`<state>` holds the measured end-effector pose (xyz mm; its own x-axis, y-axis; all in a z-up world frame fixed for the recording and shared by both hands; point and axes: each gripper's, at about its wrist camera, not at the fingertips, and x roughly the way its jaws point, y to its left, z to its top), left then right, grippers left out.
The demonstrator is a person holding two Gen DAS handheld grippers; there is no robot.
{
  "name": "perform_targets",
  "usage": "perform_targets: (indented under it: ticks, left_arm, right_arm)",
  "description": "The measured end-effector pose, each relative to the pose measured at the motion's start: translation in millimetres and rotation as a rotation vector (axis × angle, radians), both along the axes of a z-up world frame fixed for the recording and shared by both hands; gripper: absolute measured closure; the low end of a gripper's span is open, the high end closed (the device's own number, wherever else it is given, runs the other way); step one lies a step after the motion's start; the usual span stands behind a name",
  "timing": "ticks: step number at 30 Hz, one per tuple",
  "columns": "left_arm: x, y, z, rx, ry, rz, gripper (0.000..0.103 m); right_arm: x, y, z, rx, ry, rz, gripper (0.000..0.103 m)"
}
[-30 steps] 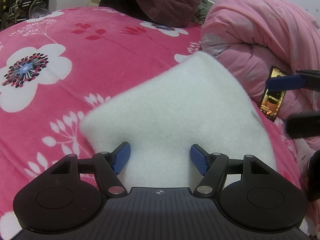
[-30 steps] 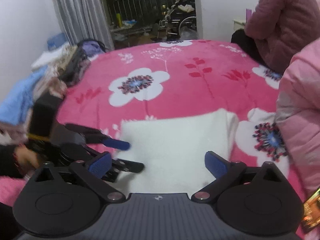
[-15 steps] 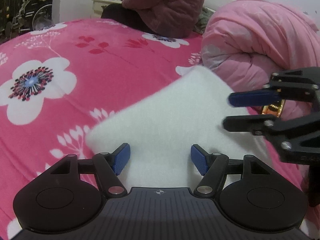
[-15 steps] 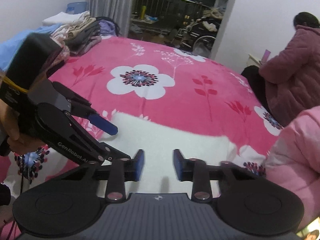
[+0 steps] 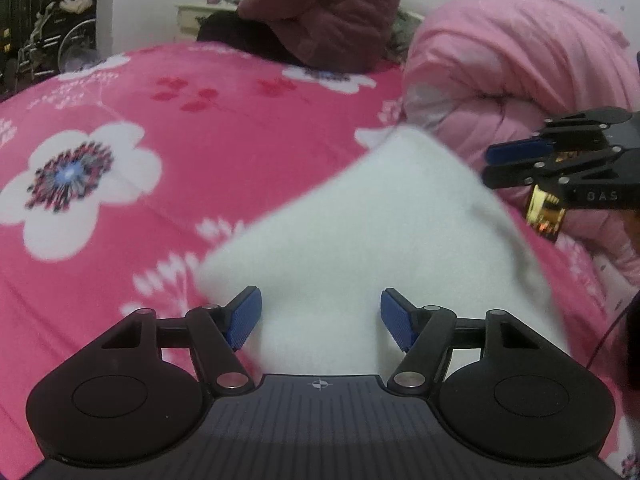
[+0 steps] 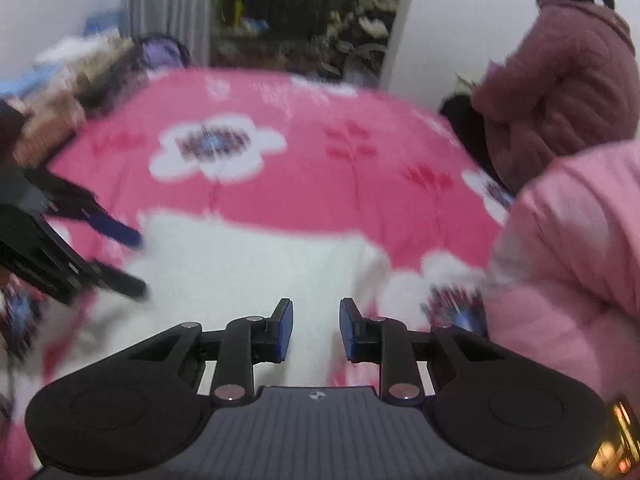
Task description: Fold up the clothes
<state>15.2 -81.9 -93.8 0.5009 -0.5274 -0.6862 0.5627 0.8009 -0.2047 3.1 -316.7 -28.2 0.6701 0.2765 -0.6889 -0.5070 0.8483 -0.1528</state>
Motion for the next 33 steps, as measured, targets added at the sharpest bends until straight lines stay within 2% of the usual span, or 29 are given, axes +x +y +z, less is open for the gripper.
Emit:
perform_targets:
  ticks: [2, 5, 8, 11, 13, 17, 20, 22, 24, 26, 29, 30, 31, 33]
  left_arm:
    - [7.4, -8.8, 1.6, 0.002, -0.008, -0.008, 0.037]
    - [15.7, -21.8, -7.7, 0.011, -0.022, -0.002, 0.035]
    - [16.7, -21.3, -16.3, -0.017, -0.044, 0.006, 0.035]
    - [13.1, -15.0, -11.5, -0.029, -0.038, 0.013, 0.036]
    - [11.1, -15.0, -4.0, -0.014, -0.047, 0.005, 0.037]
    - [13.1, -26.8, 6.0, 0.004, -0.081, -0.039, 0.036]
    - [26.0, -39.6, -6.2, 0.020, -0.047, -0.027, 0.034]
    - [31.8, -35.6, -13.1, -0.018, -0.022, 0.001, 0.034]
    - [35.1, -27.7, -14.4, -0.062, 0.005, 0.025, 0.034]
    - [34.4, -21.7, -13.6, -0.069, 0.011, 0.025, 0.034]
    - [34.0, -15.4, -13.4, -0.079, 0.015, 0.026, 0.035]
    - [34.8, -13.4, -13.9, -0.088, 0.022, 0.031, 0.035]
    - [35.2, -12.3, -14.3, -0.098, 0.026, 0.037, 0.036]
    - [35.9, -10.3, -15.1, -0.118, 0.034, 0.050, 0.036]
  right_arm:
    - [7.9, 18.1, -3.5, -0.023, -0.016, 0.049, 0.076]
    - [27.0, 36.4, -25.0, -0.085, -0.032, 0.091, 0.077]
    - [47.2, 23.7, -50.4, -0.164, -0.036, 0.075, 0.080]
    - [52.1, -6.1, -49.4, -0.095, -0.003, 0.022, 0.087]
    - [48.2, -11.6, -40.9, -0.072, -0.002, -0.008, 0.086]
    - [53.0, 0.1, -22.9, 0.052, 0.010, -0.002, 0.083]
    - [68.4, 16.9, -34.3, 0.040, 0.034, 0.007, 0.085]
    - [82.2, 10.4, -45.9, 0.030, 0.058, -0.039, 0.087]
    - [93.5, -10.3, -51.4, 0.098, 0.103, -0.103, 0.091]
    - [93.5, -26.2, -47.7, 0.163, 0.129, -0.136, 0.097]
    - [88.2, -38.0, -43.9, 0.183, 0.127, -0.149, 0.097]
    - [88.7, -44.2, -44.2, 0.191, 0.127, -0.171, 0.093]
    - [89.8, -52.0, -44.9, 0.200, 0.129, -0.202, 0.070]
    - [93.4, -68.5, -46.4, 0.265, 0.162, -0.246, 0.068]
